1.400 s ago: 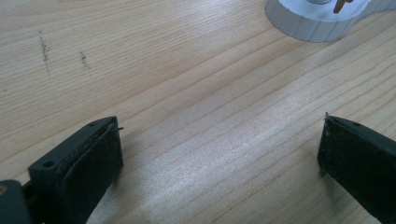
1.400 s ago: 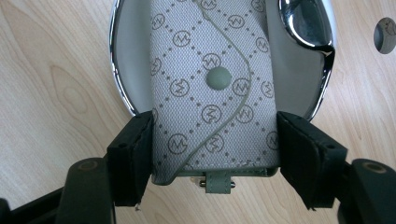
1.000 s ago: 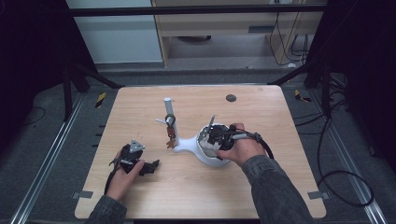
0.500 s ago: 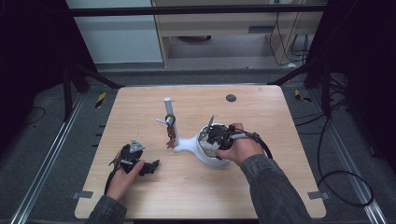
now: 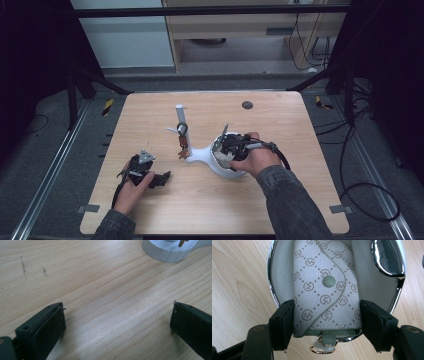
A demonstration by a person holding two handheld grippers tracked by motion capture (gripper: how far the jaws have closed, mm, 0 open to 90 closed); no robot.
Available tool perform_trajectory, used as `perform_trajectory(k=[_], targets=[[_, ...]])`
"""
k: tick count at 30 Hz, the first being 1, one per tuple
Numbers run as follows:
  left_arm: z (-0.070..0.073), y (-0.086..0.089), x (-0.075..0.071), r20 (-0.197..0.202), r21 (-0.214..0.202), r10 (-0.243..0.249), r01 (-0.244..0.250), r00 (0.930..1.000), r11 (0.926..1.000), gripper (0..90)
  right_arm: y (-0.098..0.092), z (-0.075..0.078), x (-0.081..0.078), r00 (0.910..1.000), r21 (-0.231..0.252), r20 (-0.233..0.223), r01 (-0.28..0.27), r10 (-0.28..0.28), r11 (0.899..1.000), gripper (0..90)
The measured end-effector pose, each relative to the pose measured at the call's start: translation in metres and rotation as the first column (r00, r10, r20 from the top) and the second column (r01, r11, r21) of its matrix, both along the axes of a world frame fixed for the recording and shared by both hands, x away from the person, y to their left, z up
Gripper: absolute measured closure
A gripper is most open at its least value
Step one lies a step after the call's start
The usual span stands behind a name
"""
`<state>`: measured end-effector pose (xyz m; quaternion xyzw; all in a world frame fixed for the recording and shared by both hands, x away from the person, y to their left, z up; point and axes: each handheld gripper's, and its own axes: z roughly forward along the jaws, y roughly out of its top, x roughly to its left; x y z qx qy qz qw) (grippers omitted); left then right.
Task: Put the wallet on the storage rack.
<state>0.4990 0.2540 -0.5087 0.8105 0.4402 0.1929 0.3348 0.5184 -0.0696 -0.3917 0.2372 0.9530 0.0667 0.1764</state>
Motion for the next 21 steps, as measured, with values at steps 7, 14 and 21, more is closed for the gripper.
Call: perform_trajectory(k=[7,14,21], targets=[[0.0,0.0,0.0,0.0,0.0,0.0,0.0,1.0,1.0,0.0,0.0007,-0.0018,0.0007,1.0,0.001,-0.006,0.006,-0.006,1.0,31.1],[0.0,0.0,-0.0001,0.0,0.0,-0.001,0.001,1.0,1.0,0.0,0.0,-0.0035,0.0015,0.9999,0.024,-0.002,0.011,-0.011,1.0,28.6],[0.0,0.0,-0.0001,0.0,0.0,0.0,0.0,1.0,1.0,0.0,-0.0008,0.0008,0.0011,0.9993,0.053,0.01,0.036,-0.036,0.998,21.7]])
